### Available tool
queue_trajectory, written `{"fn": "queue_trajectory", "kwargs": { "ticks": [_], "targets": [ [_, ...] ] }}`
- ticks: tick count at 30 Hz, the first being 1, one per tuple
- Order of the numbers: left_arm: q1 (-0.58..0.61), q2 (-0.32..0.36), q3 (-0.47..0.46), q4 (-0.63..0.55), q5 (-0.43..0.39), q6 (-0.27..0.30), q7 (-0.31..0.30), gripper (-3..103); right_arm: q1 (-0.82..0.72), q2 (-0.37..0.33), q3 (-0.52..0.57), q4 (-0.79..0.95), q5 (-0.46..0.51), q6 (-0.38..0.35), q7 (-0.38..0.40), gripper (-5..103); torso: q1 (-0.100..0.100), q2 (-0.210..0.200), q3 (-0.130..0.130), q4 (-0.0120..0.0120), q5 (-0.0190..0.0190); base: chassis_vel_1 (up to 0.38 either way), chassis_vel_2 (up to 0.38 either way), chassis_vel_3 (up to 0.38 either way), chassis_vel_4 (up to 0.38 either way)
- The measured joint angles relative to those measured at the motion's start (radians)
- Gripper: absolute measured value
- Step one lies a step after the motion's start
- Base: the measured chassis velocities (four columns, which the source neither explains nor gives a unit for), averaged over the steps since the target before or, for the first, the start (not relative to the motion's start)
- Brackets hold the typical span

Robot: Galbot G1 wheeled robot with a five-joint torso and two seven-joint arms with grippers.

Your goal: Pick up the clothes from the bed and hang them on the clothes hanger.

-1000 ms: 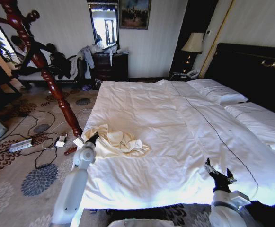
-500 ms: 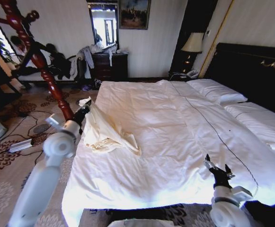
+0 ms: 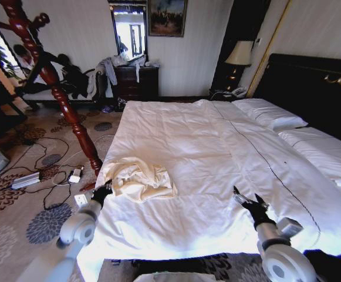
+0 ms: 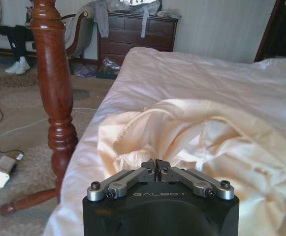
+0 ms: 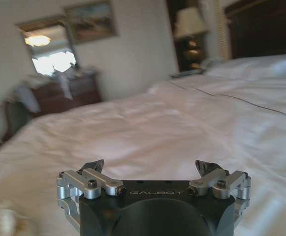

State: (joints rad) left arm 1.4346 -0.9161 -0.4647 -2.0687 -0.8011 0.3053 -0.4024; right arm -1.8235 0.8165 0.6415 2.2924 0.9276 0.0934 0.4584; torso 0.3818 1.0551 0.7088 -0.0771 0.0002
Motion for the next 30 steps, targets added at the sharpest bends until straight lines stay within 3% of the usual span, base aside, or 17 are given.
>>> {"fn": "queue_trajectory", "kwargs": {
  "ticks": [2, 4, 7, 9, 10, 14, 16, 21, 25, 30],
  "targets": [
    [0.020, -0.003, -0.011, 0.005, 0.005, -0.027, 0.025, 0, 0.051, -0.005, -0.065, -0.018, -0.028, 0.029, -0.042, 100, 0.000, 0.000, 0.000, -0.0026, -0.0009, 0.000, 0.000, 0.000, 0.000],
    [0.041, -0.005, -0.026, 0.006, 0.005, -0.043, 0.037, 0, 0.091, -0.008, -0.107, -0.034, -0.047, 0.040, -0.058, 100, 0.000, 0.000, 0.000, -0.0020, -0.0002, 0.000, 0.000, 0.000, 0.000],
    [0.071, -0.019, -0.057, 0.042, 0.026, -0.098, 0.080, 0, 0.232, -0.017, -0.279, -0.114, -0.155, 0.077, -0.124, 100, 0.000, 0.000, 0.000, 0.0006, -0.0002, 0.000, 0.000, 0.000, 0.000],
    [0.061, -0.048, -0.060, 0.067, 0.037, -0.111, 0.089, 0, 0.292, -0.006, -0.381, -0.155, -0.197, 0.084, -0.146, 100, 0.000, 0.000, 0.000, -0.0007, -0.0005, 0.000, 0.000, 0.000, 0.000],
    [0.061, -0.048, -0.060, 0.067, 0.037, -0.111, 0.089, 0, 0.292, -0.006, -0.381, -0.155, -0.197, 0.084, -0.146, 100, 0.000, 0.000, 0.000, -0.0007, -0.0005, 0.000, 0.000, 0.000, 0.000],
    [0.030, -0.112, -0.052, 0.099, 0.078, -0.114, 0.097, 0, 0.412, 0.003, -0.553, -0.247, -0.157, 0.101, -0.160, 100, 0.000, 0.000, 0.000, -0.0010, -0.0004, 0.000, 0.000, 0.000, 0.000],
    [0.028, -0.118, -0.052, 0.102, 0.084, -0.114, 0.099, 0, 0.432, 0.004, -0.570, -0.264, -0.150, 0.107, -0.167, 100, 0.000, 0.000, 0.000, -0.0010, -0.0005, 0.000, 0.000, 0.000, 0.000],
    [0.034, -0.139, -0.063, 0.112, 0.123, -0.139, 0.151, 0, 0.617, 0.042, -0.715, -0.375, -0.112, 0.139, -0.212, 100, 0.000, 0.000, 0.000, -0.0009, -0.0003, 0.000, 0.000, 0.000, 0.000],
    [0.043, -0.147, -0.084, 0.097, 0.127, -0.142, 0.159, 0, 0.700, 0.078, -0.796, -0.409, -0.156, 0.133, -0.215, 100, 0.000, 0.000, 0.000, -0.0004, -0.0002, 0.000, 0.000, 0.000, 0.000],
    [0.057, -0.159, -0.109, 0.070, 0.139, -0.141, 0.160, 0, 0.776, 0.105, -0.906, -0.456, -0.278, 0.065, -0.160, 100, 0.000, 0.000, 0.000, -0.0008, -0.0005, 0.000, 0.000, 0.000, 0.000]
  ]
}}
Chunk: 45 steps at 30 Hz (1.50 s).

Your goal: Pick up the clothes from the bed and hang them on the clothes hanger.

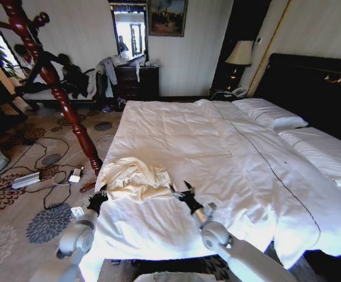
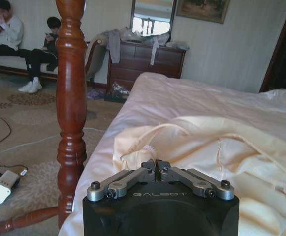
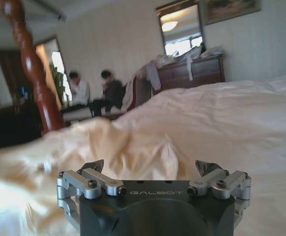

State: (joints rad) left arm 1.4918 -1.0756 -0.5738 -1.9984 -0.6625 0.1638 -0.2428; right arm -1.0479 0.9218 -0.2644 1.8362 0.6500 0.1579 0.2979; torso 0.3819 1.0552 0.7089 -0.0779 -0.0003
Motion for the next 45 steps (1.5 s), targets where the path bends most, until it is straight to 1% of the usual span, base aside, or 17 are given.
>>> {"fn": "queue_trajectory", "kwargs": {
  "ticks": [3, 4, 7, 10, 11, 12, 15, 17, 19, 22, 24, 25, 28, 29, 33, 39, 45],
  "targets": [
    [-0.002, -0.008, -0.005, -0.002, 0.007, 0.002, -0.002, 0, 0.032, 0.014, -0.023, -0.062, -0.045, -0.010, 0.015, 100, 0.000, 0.000, 0.000, -0.0002, 0.0003, 0.000, 0.000, 0.000, 0.000],
    [-0.006, -0.012, -0.008, -0.002, 0.007, 0.006, -0.014, 0, 0.069, 0.035, -0.015, -0.109, -0.009, -0.025, 0.042, 100, 0.000, 0.000, 0.000, -0.0002, 0.0002, 0.000, 0.000, 0.000, 0.000],
    [-0.006, -0.009, -0.009, -0.003, 0.007, 0.010, -0.022, 0, 0.107, 0.052, -0.001, -0.127, 0.057, -0.029, 0.043, 100, 0.000, 0.000, 0.000, -0.0002, 0.0002, 0.000, 0.000, 0.000, 0.000],
    [-0.001, -0.005, -0.015, -0.009, 0.005, 0.014, -0.031, 0, 0.162, 0.070, 0.005, -0.166, 0.132, -0.038, 0.010, 100, 0.000, 0.000, 0.000, -0.0001, 0.0002, 0.000, 0.000, 0.000, 0.000],
    [-0.001, -0.005, -0.015, -0.009, 0.005, 0.014, -0.031, 0, 0.162, 0.070, 0.005, -0.166, 0.132, -0.038, 0.010, 100, 0.000, 0.000, 0.000, -0.0001, 0.0002, 0.000, 0.000, 0.000, 0.000],
    [0.001, -0.003, -0.018, -0.013, 0.003, 0.015, -0.034, 0, 0.186, 0.077, 0.000, -0.183, 0.169, -0.043, -0.010, 103, 0.000, 0.000, 0.000, 0.0000, 0.0002, 0.000, 0.000, 0.000, 0.000],
    [0.006, 0.003, -0.026, -0.022, 0.001, 0.018, -0.042, 0, 0.224, 0.091, -0.027, -0.216, 0.245, -0.042, -0.057, 99, 0.000, 0.000, 0.000, 0.0001, 0.0002, 0.000, 0.000, 0.000, 0.000],
    [0.007, 0.005, -0.029, -0.024, 0.001, 0.019, -0.045, 0, 0.231, 0.094, -0.035, -0.225, 0.257, -0.039, -0.075, 99, 0.000, 0.000, 0.000, 0.0001, 0.0002, 0.000, 0.000, 0.000, 0.000],
    [0.010, 0.006, -0.036, -0.030, -0.001, 0.021, -0.051, 0, 0.241, 0.098, -0.049, -0.243, 0.263, -0.031, -0.110, 90, 0.000, 0.000, 0.000, -0.0001, 0.0002, 0.000, 0.000, 0.000, 0.000],
    [0.015, 0.005, -0.041, -0.034, -0.001, 0.023, -0.055, 0, 0.248, 0.101, -0.060, -0.254, 0.264, -0.027, -0.124, 85, 0.000, 0.000, 0.000, -0.0001, 0.0002, 0.000, 0.000, 0.000, 0.000],
    [0.020, 0.002, -0.043, -0.038, -0.001, 0.024, -0.057, 0, 0.252, 0.104, -0.064, -0.260, 0.265, -0.024, -0.130, 74, 0.000, 0.000, 0.000, 0.0000, 0.0002, 0.000, 0.000, 0.000, 0.000],
    [0.020, 0.002, -0.043, -0.038, -0.001, 0.024, -0.057, 0, 0.252, 0.104, -0.064, -0.260, 0.265, -0.024, -0.130, 74, 0.000, 0.000, 0.000, 0.0000, 0.0002, 0.000, 0.000, 0.000, 0.000],
    [0.023, -0.004, -0.043, -0.041, 0.001, 0.025, -0.059, 0, 0.254, 0.102, -0.062, -0.263, 0.265, -0.019, -0.131, 58, 0.000, 0.000, 0.000, 0.0000, 0.0003, 0.000, 0.000, 0.000, 0.000],
    [0.023, -0.006, -0.043, -0.042, 0.001, 0.026, -0.059, 0, 0.251, 0.098, -0.057, -0.262, 0.264, -0.017, -0.131, 57, 0.000, 0.000, 0.000, 0.0001, 0.0002, 0.000, 0.000, 0.000, 0.000],
    [0.023, -0.009, -0.041, -0.044, 0.002, 0.027, -0.060, 0, 0.234, 0.086, -0.046, -0.253, 0.264, -0.015, -0.131, 55, 0.000, 0.000, 0.000, -0.0001, 0.0003, 0.000, 0.000, 0.000, 0.000],
    [0.020, -0.012, -0.036, -0.042, 0.004, 0.028, -0.061, 0, 0.217, 0.078, -0.036, -0.251, 0.271, -0.012, -0.133, 58, 0.000, 0.000, 0.000, -0.0001, 0.0003, 0.000, 0.000, 0.000, 0.000],
    [0.010, -0.022, -0.023, -0.034, 0.004, 0.031, -0.063, 0, 0.214, 0.072, -0.026, -0.276, 0.301, -0.006, -0.176, 58, 0.000, 0.000, 0.000, -0.0001, 0.0003, 0.000, 0.000, 0.000, 0.000]
  ]
}}
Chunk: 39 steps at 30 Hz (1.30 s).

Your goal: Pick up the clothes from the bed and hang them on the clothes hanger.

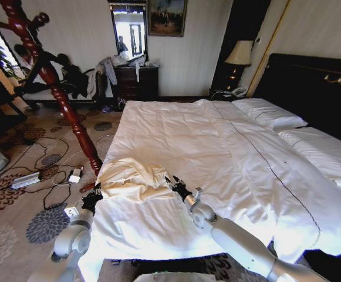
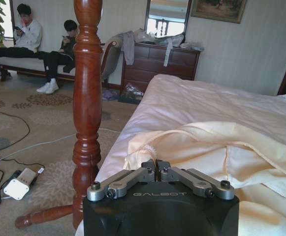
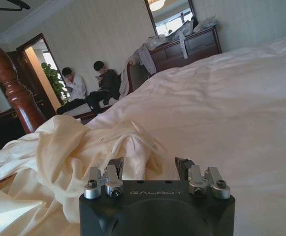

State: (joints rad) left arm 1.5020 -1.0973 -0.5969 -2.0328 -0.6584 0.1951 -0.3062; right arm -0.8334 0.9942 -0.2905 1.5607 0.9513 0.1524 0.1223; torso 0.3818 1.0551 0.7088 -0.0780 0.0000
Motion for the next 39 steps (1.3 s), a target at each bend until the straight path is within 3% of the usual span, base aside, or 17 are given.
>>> {"fn": "queue_trajectory", "kwargs": {
  "ticks": [7, 8, 10, 12, 13, 18, 20, 22, 34, 39],
  "targets": [
    [-0.009, 0.002, 0.001, 0.008, -0.003, 0.001, -0.003, 0, 0.016, 0.000, -0.006, -0.031, 0.027, 0.003, -0.067, 57, 0.000, 0.000, 0.000, 0.0000, -0.0001, 0.000, 0.000, 0.000, 0.000],
    [-0.012, 0.003, 0.000, 0.010, -0.006, 0.001, -0.004, 0, 0.021, 0.003, -0.008, -0.032, 0.043, 0.008, -0.088, 47, 0.000, 0.000, 0.000, 0.0001, 0.0000, 0.000, 0.000, 0.000, 0.000],
    [-0.013, 0.004, 0.000, 0.011, -0.006, 0.002, -0.004, 0, 0.024, 0.003, -0.010, -0.032, 0.047, 0.008, -0.095, 47, 0.000, 0.000, 0.000, 0.0001, -0.0001, 0.000, 0.000, 0.000, 0.000],
    [-0.017, 0.005, 0.000, 0.015, -0.007, 0.002, -0.006, 0, 0.034, 0.005, -0.016, -0.036, 0.051, 0.009, -0.110, 37, 0.000, 0.000, 0.000, 0.0001, -0.0001, 0.000, 0.000, 0.000, 0.000],
    [-0.017, 0.005, 0.000, 0.015, -0.007, 0.002, -0.006, 0, 0.034, 0.005, -0.016, -0.036, 0.051, 0.009, -0.110, 37, 0.000, 0.000, 0.000, 0.0001, -0.0001, 0.000, 0.000, 0.000, 0.000],
    [-0.024, 0.005, 0.002, 0.019, -0.012, 0.004, -0.010, 0, 0.038, 0.005, -0.019, -0.044, 0.050, 0.010, -0.132, 10, 0.000, 0.000, 0.000, 0.0001, -0.0001, 0.000, 0.000, 0.000, 0.000],
    [-0.025, 0.006, 0.002, 0.019, -0.012, 0.004, -0.010, 0, 0.037, 0.005, -0.019, -0.045, 0.049, 0.010, -0.134, 10, 0.000, 0.000, 0.000, 0.0001, -0.0001, 0.000, 0.000, 0.000, 0.000],
    [-0.029, 0.006, 0.003, 0.021, -0.017, 0.005, -0.013, 0, 0.036, 0.003, -0.019, -0.050, 0.047, 0.011, -0.146, 2, 0.000, 0.000, 0.000, 0.0000, -0.0001, 0.000, 0.000, 0.000, 0.000],
    [-0.036, 0.010, 0.000, 0.023, -0.028, 0.007, -0.016, 0, 0.016, -0.009, -0.012, -0.046, 0.038, 0.053, -0.227, 0, 0.000, 0.000, 0.000, 0.0000, -0.0001, 0.000, 0.000, 0.000, 0.000],
    [-0.051, 0.029, -0.015, 0.008, -0.058, 0.004, -0.015, 0, -0.015, -0.039, 0.064, 0.061, 0.068, 0.081, -0.251, 0, 0.000, 0.000, 0.000, 0.0002, -0.0001, 0.000, 0.000, 0.000, 0.000]
  ]
}}
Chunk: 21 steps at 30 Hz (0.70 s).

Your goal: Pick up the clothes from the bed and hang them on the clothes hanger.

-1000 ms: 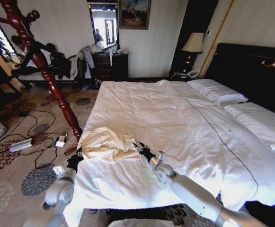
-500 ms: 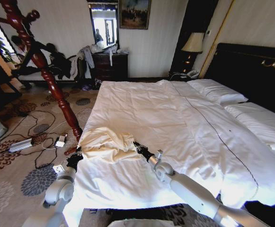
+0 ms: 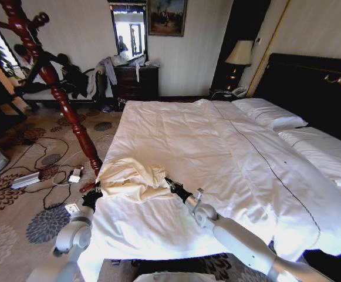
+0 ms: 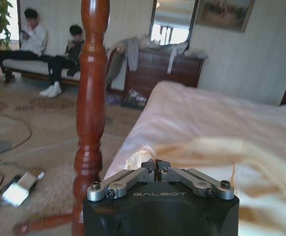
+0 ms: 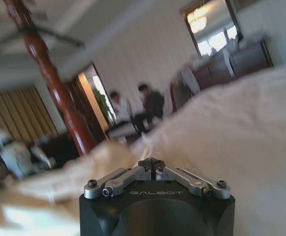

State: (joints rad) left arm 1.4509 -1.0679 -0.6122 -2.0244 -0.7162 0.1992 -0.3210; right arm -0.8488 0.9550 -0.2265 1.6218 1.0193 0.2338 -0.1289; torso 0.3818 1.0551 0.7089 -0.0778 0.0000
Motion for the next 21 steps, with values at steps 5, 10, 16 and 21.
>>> {"fn": "queue_trajectory", "kwargs": {
  "ticks": [5, 10, 16, 21],
  "targets": [
    [-0.074, 0.140, -0.033, -0.071, -0.122, -0.004, 0.011, 0, 0.001, -0.089, 0.175, 0.180, 0.074, 0.024, -0.027, 0, 0.000, 0.000, 0.000, -0.0003, -0.0001, 0.000, 0.000, 0.000, 0.000],
    [-0.222, 0.314, -0.100, -0.128, -0.272, -0.004, 0.005, 0, 0.046, -0.150, 0.356, 0.300, 0.226, 0.009, -0.001, 0, 0.000, 0.000, 0.000, -0.0003, 0.0002, 0.000, 0.000, 0.000, 0.000],
    [-0.348, 0.435, -0.179, -0.183, -0.441, 0.011, -0.018, 0, 0.115, -0.205, 0.518, 0.420, 0.347, -0.011, 0.051, 0, 0.000, 0.000, 0.000, -0.0003, 0.0003, 0.000, 0.000, 0.000, 0.000],
    [-0.410, 0.540, -0.249, -0.245, -0.592, 0.026, -0.027, 0, 0.158, -0.307, 0.653, 0.555, 0.466, -0.030, 0.105, 0, 0.000, 0.000, 0.000, -0.0002, 0.0001, 0.000, 0.000, 0.000, 0.000]
  ]
}}
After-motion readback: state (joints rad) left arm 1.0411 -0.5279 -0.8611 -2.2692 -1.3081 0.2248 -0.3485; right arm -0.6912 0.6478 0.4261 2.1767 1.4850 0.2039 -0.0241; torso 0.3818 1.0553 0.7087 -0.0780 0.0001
